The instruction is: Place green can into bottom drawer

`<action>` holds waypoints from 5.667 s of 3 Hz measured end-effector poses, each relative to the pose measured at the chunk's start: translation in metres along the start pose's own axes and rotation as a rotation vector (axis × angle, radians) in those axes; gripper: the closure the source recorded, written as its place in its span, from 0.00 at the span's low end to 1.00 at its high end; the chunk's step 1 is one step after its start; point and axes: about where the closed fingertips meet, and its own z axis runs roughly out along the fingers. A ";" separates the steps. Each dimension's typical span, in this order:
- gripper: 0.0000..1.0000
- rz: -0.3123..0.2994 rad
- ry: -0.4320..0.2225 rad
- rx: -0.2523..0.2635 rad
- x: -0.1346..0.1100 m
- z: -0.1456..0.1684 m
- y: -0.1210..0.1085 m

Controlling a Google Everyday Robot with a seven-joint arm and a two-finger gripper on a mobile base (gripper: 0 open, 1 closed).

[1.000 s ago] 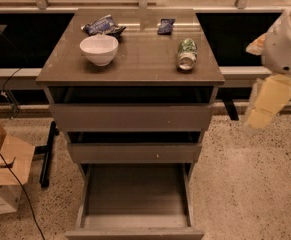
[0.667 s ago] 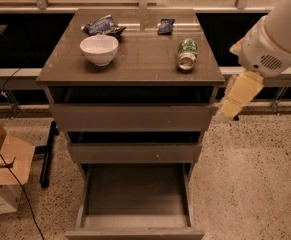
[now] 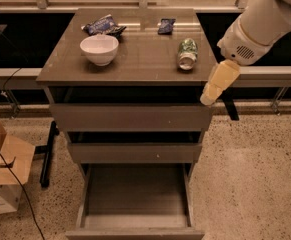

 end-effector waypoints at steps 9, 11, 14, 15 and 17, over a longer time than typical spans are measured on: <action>0.00 0.239 -0.371 0.006 -0.076 0.104 -0.139; 0.00 0.275 -0.375 -0.032 -0.078 0.129 -0.144; 0.00 0.314 -0.340 -0.050 -0.075 0.154 -0.146; 0.18 0.306 -0.303 -0.033 -0.078 0.155 -0.145; 0.72 0.201 -0.247 -0.001 -0.095 0.148 -0.135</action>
Offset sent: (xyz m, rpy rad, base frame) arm 0.0396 0.0126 -0.0061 0.0559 -0.0482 -0.0514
